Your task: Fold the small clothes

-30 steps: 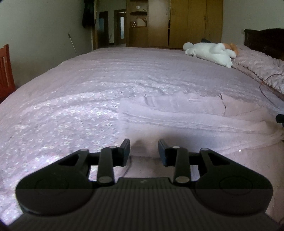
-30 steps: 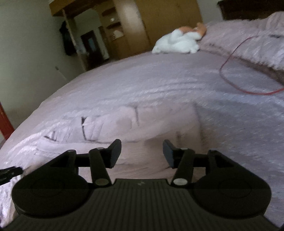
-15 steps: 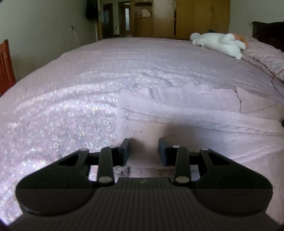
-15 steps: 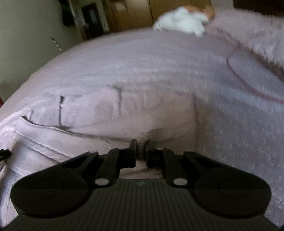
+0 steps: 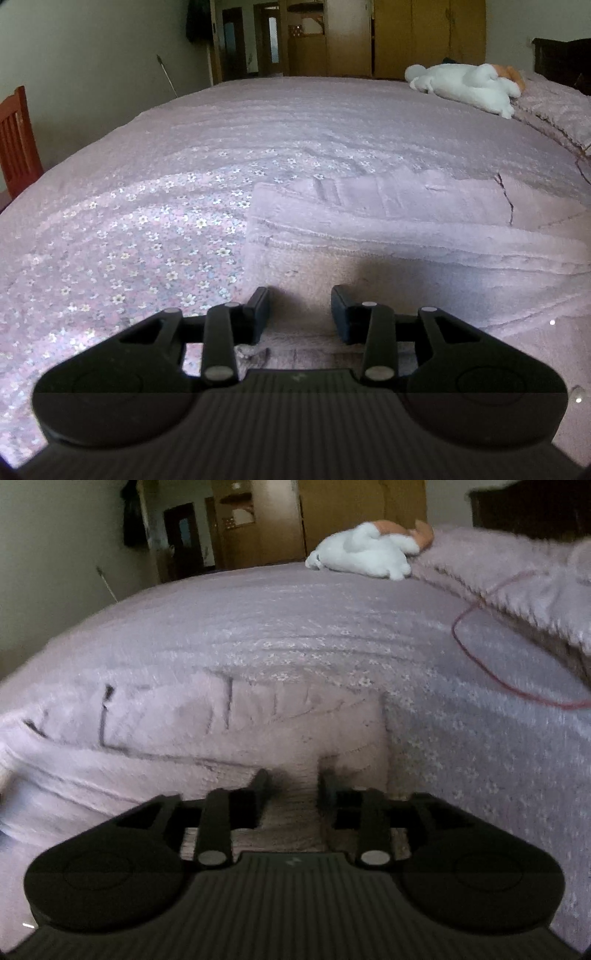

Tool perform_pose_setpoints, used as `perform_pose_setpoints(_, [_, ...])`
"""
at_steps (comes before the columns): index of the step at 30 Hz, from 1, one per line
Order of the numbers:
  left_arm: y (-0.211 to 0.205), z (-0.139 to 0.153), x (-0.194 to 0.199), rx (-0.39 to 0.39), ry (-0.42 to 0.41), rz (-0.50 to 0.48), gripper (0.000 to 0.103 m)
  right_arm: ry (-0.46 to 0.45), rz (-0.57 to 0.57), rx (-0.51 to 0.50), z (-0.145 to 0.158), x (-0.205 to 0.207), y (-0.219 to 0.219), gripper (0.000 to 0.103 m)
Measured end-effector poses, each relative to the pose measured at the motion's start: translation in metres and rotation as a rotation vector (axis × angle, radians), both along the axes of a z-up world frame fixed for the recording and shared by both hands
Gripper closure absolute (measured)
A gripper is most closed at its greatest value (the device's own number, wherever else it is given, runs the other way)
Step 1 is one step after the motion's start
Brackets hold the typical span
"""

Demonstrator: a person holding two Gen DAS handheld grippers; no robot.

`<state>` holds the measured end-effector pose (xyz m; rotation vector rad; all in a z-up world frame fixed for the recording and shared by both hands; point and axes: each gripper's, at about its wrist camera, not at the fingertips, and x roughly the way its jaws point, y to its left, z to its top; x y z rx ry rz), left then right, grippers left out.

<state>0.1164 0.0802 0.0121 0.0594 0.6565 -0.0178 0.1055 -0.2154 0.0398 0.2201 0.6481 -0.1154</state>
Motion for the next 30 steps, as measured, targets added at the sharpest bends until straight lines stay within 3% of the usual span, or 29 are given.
perform_pose_setpoints(5, [-0.003,0.018,-0.023,0.007,0.002,-0.018,0.063,-0.043,0.002,0.128,0.031,-0.031,-0.009,0.049])
perform_pose_setpoints(9, [-0.002,0.03,-0.046,-0.008,0.028,-0.036,0.06,-0.113,0.043,0.129,0.066,-0.066,0.002,0.033])
perform_pose_setpoints(16, [0.001,0.047,-0.088,-0.017,0.049,-0.045,0.053,-0.177,0.167,0.144,0.112,-0.136,0.036,0.018])
perform_pose_setpoints(22, [0.001,0.053,-0.127,-0.014,0.052,-0.07,0.053,-0.202,0.254,0.195,0.129,-0.195,0.065,0.014])
perform_pose_setpoints(26, [-0.001,0.055,-0.156,0.006,0.027,-0.095,0.043,-0.2,0.312,0.248,0.129,-0.225,0.08,0.01])
perform_pose_setpoints(30, [-0.001,0.052,-0.18,0.014,0.024,-0.111,0.043,-0.149,0.327,0.212,0.12,-0.246,0.094,0.01])
